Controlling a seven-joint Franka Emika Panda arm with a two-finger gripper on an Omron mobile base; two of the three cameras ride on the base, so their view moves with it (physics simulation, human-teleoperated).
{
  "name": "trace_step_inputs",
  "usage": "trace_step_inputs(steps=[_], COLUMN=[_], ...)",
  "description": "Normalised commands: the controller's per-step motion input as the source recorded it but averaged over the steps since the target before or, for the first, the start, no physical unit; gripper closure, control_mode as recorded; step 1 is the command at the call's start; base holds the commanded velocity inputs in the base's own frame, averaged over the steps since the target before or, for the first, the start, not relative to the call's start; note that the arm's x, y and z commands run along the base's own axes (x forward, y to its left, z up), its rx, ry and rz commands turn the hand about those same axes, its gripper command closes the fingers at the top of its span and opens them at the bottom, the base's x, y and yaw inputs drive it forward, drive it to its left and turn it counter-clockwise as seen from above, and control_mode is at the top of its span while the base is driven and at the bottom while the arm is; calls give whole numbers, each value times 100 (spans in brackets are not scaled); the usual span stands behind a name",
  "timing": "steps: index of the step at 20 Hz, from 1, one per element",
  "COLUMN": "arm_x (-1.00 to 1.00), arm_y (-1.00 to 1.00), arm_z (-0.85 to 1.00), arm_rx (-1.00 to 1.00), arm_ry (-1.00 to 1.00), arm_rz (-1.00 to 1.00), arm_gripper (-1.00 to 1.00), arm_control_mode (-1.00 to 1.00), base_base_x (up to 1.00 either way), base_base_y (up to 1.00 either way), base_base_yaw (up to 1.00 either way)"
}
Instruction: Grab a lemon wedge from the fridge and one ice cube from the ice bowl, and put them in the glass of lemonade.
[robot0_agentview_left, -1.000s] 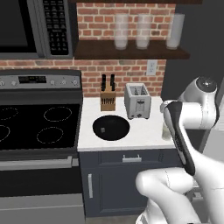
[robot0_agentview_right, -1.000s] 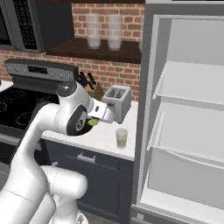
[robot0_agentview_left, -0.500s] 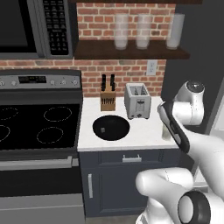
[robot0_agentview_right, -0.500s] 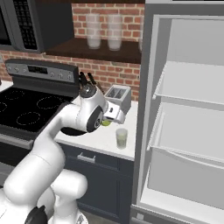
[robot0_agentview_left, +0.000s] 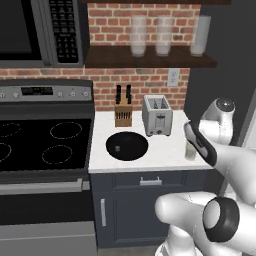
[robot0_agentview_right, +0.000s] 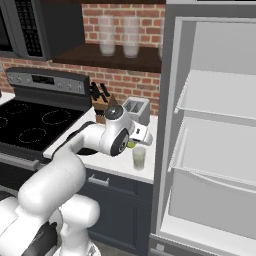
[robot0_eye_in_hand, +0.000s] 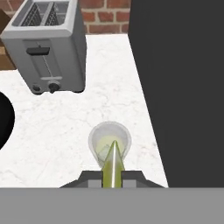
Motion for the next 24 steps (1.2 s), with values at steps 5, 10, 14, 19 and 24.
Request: trace_step_inputs(steps=[5,10,14,19,24], arm_x=[14,0,3,17,16], arm_y=[0,0,0,0,0], arm_z=[-6,-21,-22,-18,-24], arm_rx=[0,0,-1,-2,-1], arm_ry=[0,0,0,0,0], arm_rz=[0,0,0,0,0], arm_gripper=[100,100,100,100,100], arm_control_mode=[-100,-100,-100,-100,-100], base_base_x=[0,0,0,0,0], base_base_y=[0,0,0,0,0], base_base_yaw=[0,0,0,0,0])
